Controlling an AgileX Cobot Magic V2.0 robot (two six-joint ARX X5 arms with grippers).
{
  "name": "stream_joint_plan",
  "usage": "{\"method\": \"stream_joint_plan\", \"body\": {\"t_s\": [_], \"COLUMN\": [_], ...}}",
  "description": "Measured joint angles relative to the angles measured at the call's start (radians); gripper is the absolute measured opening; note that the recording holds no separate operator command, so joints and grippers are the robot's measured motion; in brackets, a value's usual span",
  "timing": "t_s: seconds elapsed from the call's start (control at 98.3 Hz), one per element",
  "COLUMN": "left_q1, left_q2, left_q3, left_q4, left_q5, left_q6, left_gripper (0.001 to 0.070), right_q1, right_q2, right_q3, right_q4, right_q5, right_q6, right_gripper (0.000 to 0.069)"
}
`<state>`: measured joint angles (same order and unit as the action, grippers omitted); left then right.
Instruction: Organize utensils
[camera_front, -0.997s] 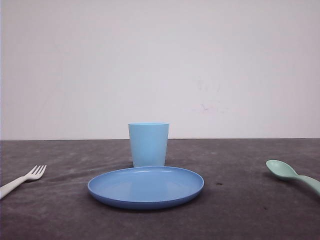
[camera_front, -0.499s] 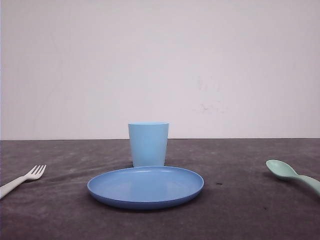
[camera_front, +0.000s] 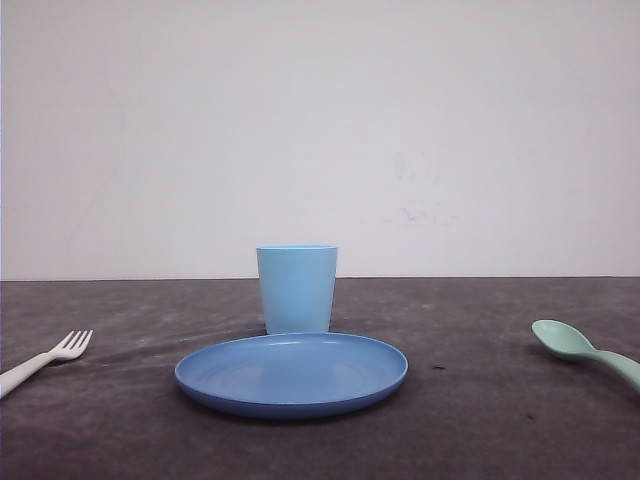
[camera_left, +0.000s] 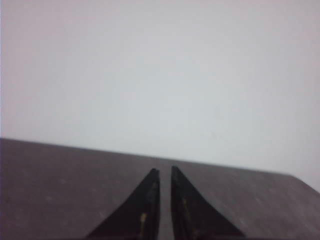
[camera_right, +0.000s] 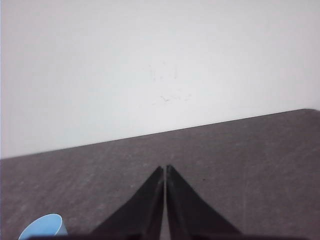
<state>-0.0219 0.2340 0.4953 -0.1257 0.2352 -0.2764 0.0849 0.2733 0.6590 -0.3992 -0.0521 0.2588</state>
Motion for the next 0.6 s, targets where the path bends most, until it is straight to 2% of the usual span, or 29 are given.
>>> {"method": "stream_joint_plan", "body": {"t_s": [0.071,0.234,0.356,0.509,0.6], "left_q1": [0.0,0.0,0.0,-0.021,-0.037], "left_q2": [0.082,0.254,0.358,0.462,0.503], "left_q3": [0.084,0.233,0.271,0.271,0.271], "left_q4": [-0.059,-0.19,-0.253,-0.321,-0.367], "left_q5": [0.031,0.023,-0.032,-0.13,-0.154], "left_q6": [0.025,0.123,0.183,0.219,0.233], "left_gripper": [0.0015,0.0015,0.0015,0.0015,0.0015], "right_q1": [0.0,0.0,0.001,0.001,0.001], "right_q2": [0.079,0.272,0.405,0.575,0.668], "right_q3": [0.076,0.174,0.182,0.182,0.182], "right_q4": [-0.055,-0.152,-0.18,-0.235,-0.256], "right_q5": [-0.001,-0.009,-0.013,-0.023,-0.023], "right_q6": [-0.031,-0.095,-0.121,-0.127,-0.129], "right_gripper": [0.0009,0.0009,0.0009,0.0009,0.0009]}}
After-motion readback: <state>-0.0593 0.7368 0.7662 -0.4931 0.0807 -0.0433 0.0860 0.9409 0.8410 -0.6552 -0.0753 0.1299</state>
